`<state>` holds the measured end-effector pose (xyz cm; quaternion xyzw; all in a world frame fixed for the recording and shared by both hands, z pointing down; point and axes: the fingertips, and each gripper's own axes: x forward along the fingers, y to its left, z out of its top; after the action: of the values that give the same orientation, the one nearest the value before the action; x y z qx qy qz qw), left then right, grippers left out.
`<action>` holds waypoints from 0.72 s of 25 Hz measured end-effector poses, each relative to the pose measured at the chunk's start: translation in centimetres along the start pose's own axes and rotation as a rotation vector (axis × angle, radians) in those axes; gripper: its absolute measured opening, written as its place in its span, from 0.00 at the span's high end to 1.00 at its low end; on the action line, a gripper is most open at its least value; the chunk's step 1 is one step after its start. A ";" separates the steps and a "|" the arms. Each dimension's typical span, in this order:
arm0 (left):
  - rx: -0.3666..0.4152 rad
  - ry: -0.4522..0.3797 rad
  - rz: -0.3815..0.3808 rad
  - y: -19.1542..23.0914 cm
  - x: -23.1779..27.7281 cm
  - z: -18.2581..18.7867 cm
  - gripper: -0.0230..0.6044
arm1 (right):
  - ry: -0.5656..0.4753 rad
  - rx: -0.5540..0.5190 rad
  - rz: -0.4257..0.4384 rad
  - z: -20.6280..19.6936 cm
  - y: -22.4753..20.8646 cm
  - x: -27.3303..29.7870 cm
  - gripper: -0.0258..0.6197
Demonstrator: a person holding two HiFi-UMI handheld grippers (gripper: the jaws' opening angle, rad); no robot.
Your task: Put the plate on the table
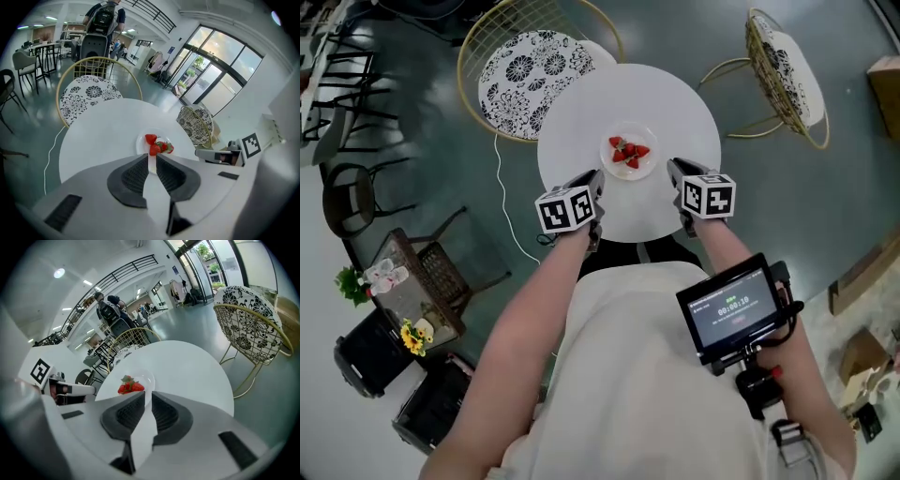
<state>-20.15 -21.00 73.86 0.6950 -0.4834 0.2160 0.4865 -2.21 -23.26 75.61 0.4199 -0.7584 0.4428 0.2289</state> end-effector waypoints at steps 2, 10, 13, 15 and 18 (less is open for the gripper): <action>-0.016 -0.026 0.007 -0.3 -1.4 -1.2 0.88 | -0.007 -0.006 0.016 -0.5 0.2 -1.3 0.88; -0.042 -0.151 -0.049 -2.5 -6.3 -3.6 0.96 | -0.047 -0.049 0.092 -1.2 2.2 -5.9 0.95; -0.016 -0.165 -0.077 -3.7 -7.9 -5.0 0.96 | -0.066 -0.070 0.130 -1.7 3.8 -7.6 0.95; 0.011 -0.171 -0.091 -4.3 -9.1 -6.0 0.96 | -0.091 -0.070 0.148 -2.0 4.8 -8.7 0.95; 0.047 -0.188 -0.118 -4.9 -10.9 -7.2 0.96 | -0.122 -0.083 0.166 -2.6 6.6 -10.2 0.95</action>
<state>-19.42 -9.29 66.35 0.7506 -0.4800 0.1320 0.4345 -2.27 -14.96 66.44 0.3720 -0.8208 0.4020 0.1621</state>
